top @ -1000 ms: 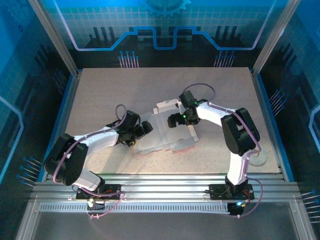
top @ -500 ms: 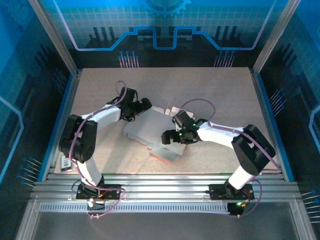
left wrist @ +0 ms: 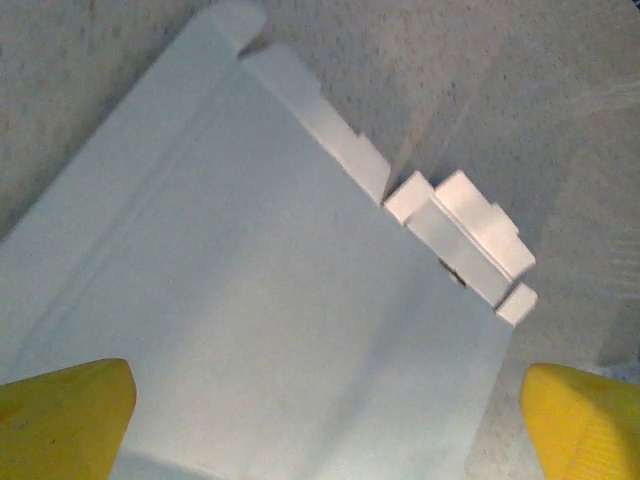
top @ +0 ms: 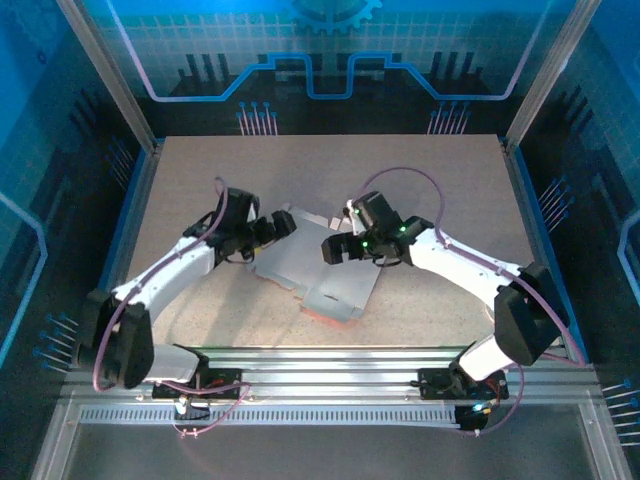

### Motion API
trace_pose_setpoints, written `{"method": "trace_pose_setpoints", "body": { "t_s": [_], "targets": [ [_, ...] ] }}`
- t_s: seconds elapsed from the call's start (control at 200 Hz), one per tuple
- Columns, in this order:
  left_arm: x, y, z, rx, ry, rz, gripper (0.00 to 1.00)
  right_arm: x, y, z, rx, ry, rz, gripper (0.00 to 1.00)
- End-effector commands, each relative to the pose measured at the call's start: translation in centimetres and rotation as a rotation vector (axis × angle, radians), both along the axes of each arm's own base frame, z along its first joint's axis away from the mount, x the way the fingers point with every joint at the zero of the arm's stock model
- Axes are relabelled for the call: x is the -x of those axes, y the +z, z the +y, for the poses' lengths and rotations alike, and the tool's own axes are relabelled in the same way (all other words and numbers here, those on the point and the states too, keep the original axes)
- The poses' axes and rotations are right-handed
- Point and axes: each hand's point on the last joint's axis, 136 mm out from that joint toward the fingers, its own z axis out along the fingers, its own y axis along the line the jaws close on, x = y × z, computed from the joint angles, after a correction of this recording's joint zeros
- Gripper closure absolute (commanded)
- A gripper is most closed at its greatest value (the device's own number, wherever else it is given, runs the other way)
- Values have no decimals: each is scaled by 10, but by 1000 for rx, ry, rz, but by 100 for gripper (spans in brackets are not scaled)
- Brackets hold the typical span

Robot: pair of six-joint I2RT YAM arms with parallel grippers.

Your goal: Fold the paper box

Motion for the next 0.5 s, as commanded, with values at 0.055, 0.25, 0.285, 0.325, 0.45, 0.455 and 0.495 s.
{"method": "trace_pose_setpoints", "body": {
  "t_s": [0.055,0.25,0.285,0.325,0.45,0.455,0.495],
  "targets": [
    [41,-23,-22,41,4,108,1,-28,-7,-13,77,77,27,0],
    [46,-46,-31,71,71,156,1,-66,-32,-18,104,63,82,0],
    [45,-49,-32,72,72,165,1,-69,-37,-18,113,64,90,0],
    [45,-52,-34,69,69,173,1,-73,-43,-19,124,61,95,0],
    [43,-62,-36,68,66,195,1,-83,-57,-25,145,42,102,0],
    [43,-63,-36,68,66,196,1,-84,-58,-25,145,40,102,0],
    [42,-65,-37,68,64,198,1,-86,-61,-28,147,31,107,0]
  ]
}}
